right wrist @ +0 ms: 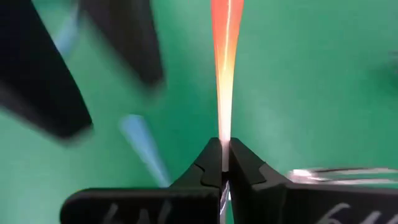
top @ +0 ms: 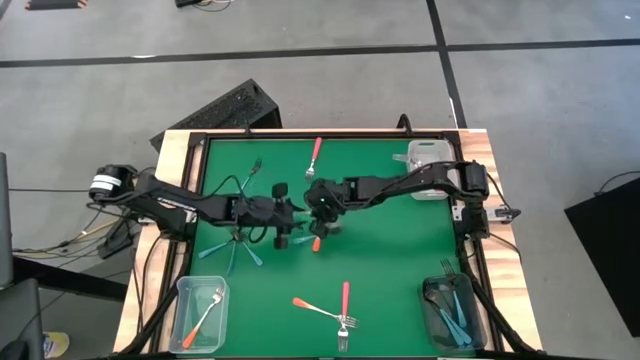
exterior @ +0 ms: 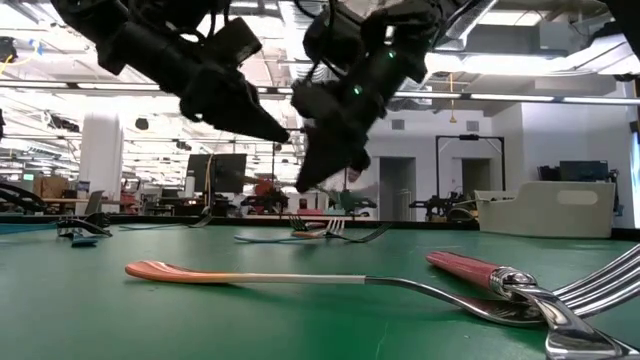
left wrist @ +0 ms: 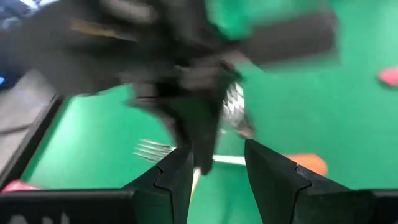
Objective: Sort silverware by color (type)
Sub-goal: Put the orange fork into the transparent bin
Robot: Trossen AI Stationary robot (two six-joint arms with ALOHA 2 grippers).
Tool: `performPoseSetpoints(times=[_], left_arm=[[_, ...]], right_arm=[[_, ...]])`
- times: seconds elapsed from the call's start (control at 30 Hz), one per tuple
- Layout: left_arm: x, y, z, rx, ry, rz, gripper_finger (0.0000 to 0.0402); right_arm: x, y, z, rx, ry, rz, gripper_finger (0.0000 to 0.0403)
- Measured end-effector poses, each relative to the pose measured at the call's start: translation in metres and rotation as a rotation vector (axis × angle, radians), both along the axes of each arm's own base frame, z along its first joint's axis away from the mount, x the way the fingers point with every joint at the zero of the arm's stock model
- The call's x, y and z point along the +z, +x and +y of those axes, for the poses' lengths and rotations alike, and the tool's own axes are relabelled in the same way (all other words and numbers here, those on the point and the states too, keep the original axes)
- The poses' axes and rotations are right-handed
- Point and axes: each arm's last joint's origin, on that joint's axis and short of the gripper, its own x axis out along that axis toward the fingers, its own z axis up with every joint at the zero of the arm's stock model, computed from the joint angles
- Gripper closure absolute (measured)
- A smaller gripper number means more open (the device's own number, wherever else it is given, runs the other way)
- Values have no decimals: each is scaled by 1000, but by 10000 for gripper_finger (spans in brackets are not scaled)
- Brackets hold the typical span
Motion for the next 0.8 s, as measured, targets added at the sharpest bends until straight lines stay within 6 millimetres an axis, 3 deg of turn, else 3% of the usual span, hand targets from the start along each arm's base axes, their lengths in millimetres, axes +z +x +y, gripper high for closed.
performPoseSetpoints(times=[0.3,0.5,0.8], left_arm=[[-10,-9,-14,-30,283,175,269],[-14,-14,-10,46,327,239,274],[-13,-12,-12,-20,293,212,372]], right_arm=[[22,10,14,85,89,-65,384],[26,12,24,111,87,-67,383],[26,11,18,108,75,-64,380]])
